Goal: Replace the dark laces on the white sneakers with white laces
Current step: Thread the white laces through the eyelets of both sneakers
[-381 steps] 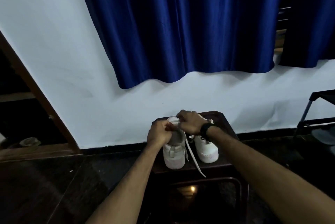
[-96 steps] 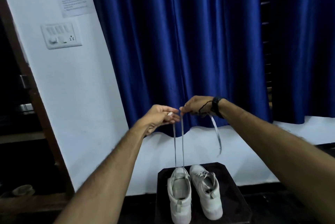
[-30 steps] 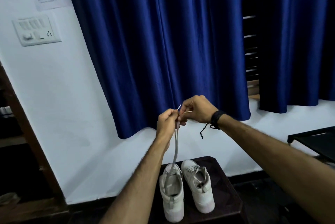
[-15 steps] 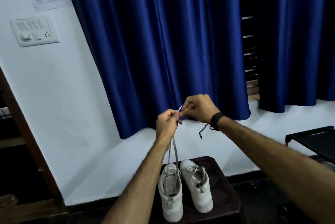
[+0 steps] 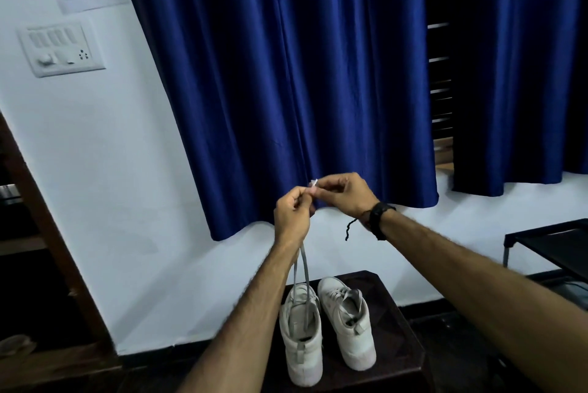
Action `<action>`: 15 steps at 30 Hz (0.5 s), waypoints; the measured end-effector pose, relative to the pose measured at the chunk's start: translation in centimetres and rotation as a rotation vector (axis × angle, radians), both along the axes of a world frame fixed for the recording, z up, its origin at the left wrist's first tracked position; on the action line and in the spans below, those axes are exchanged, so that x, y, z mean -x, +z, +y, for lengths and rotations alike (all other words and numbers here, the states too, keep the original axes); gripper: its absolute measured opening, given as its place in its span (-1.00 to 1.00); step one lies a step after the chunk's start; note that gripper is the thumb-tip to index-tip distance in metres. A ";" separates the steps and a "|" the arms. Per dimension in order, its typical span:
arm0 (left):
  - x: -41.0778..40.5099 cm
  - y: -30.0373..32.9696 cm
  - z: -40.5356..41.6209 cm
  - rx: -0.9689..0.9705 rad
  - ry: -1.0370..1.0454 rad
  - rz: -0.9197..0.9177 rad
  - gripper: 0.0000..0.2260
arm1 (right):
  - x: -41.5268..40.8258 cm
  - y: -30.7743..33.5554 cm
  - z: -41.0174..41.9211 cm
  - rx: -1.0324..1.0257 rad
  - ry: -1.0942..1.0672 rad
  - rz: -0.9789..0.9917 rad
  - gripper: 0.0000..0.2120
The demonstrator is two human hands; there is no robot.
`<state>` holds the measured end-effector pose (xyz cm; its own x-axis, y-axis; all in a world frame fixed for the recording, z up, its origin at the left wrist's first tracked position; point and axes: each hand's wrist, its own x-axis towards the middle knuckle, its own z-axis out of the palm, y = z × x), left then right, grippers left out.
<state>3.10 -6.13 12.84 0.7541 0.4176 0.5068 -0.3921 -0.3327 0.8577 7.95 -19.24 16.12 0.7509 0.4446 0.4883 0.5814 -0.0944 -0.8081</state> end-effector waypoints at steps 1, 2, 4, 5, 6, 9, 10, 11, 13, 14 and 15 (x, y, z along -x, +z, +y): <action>0.0 0.0 0.0 -0.004 0.000 -0.003 -0.80 | 0.0 -0.5 0.4 -0.053 0.038 0.039 -0.85; 0.0 -0.1 0.1 -0.005 -0.002 -0.001 -0.81 | 0.1 -0.7 0.8 -0.117 0.063 0.069 -0.88; -0.1 -0.5 0.3 -0.002 -0.020 0.004 -0.78 | 0.5 -0.8 1.6 -0.248 0.082 0.133 -0.89; -0.1 -1.0 0.5 -0.001 -0.042 0.018 -0.75 | 0.9 -0.6 1.9 -0.313 0.101 0.190 -0.88; 0.0 -1.6 0.7 -0.003 -0.064 0.041 -0.73 | 1.1 -0.3 2.2 -0.371 0.127 0.256 -0.88; 0.2 -4.9 1.7 -0.015 -0.075 0.148 -0.76 | 1.1 0.9 2.3 -0.472 0.198 0.380 -0.89; 0.2 -6.4 2.2 -0.039 -0.046 0.198 -0.75 | 0.9 1.3 2.1 -0.478 0.219 0.391 -0.88; 0.1 -7.9 2.7 -0.067 -0.016 0.254 -0.71 | 0.7 1.6 2.0 -0.469 0.239 0.382 -0.88; 0.0 -10.8 3.5 -0.169 0.037 0.403 -0.69 | 0.4 2.2 1.6 -0.362 0.226 0.285 -0.87; 0.3 -11.9 3.6 -0.241 0.056 0.488 -0.77 | 0.3 2.4 1.5 -0.256 0.192 0.195 -0.87; 0.7 -13.1 3.5 -0.304 0.076 0.538 -0.85 | 0.1 2.6 1.3 -0.120 0.142 0.085 -0.86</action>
<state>2.40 -2.65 -0.31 0.9109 0.3767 0.1684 0.1031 -0.6031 0.7910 7.87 -17.94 18.74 0.7254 0.4914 0.4820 0.5117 0.0833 -0.8551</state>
